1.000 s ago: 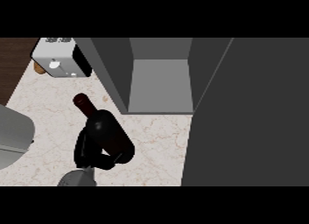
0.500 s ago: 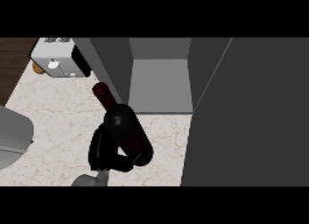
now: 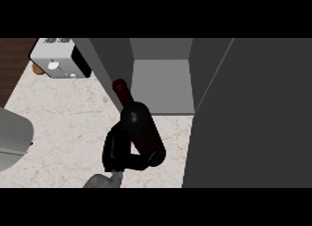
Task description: Pick up the wine, place it into the cabinet and close the cabinet
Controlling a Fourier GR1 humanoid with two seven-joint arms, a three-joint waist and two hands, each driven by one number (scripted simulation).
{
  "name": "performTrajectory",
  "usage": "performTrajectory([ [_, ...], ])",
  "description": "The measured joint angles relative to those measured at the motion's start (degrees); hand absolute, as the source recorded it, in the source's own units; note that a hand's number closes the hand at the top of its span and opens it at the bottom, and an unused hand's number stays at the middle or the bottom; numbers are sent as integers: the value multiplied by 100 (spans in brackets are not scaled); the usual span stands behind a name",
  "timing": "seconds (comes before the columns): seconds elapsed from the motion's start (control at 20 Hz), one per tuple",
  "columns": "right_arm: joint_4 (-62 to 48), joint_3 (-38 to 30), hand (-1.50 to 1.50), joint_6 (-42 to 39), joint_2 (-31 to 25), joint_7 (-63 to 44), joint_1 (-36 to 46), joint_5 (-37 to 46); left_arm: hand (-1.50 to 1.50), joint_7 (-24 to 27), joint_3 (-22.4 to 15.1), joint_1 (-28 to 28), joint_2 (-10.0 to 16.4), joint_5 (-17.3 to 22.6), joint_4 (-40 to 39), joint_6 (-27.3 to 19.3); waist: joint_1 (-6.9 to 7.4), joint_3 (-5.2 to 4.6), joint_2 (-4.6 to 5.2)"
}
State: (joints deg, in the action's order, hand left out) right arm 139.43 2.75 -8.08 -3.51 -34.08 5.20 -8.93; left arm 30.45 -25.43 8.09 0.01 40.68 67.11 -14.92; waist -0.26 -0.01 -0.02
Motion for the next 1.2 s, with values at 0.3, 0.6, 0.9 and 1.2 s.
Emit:
performTrajectory([
  [0.3,-139,-90,-150,-62,0,100,79,-90,150,508,-189,611,-1,543,-854,-74,-18,-1,6],
  [0.6,-143,9,-150,-37,61,133,40,-101,150,1048,-445,1295,-1,1099,-1647,-69,-37,-2,9],
  [0.9,-172,-49,-150,-76,69,242,-28,-150,150,1153,-517,1882,-1,1484,-2056,-225,-40,-1,10],
  [1.2,-161,55,-150,-41,105,229,-24,-118,150,1148,-420,2619,0,1977,-2704,-253,-72,-3,17],
])
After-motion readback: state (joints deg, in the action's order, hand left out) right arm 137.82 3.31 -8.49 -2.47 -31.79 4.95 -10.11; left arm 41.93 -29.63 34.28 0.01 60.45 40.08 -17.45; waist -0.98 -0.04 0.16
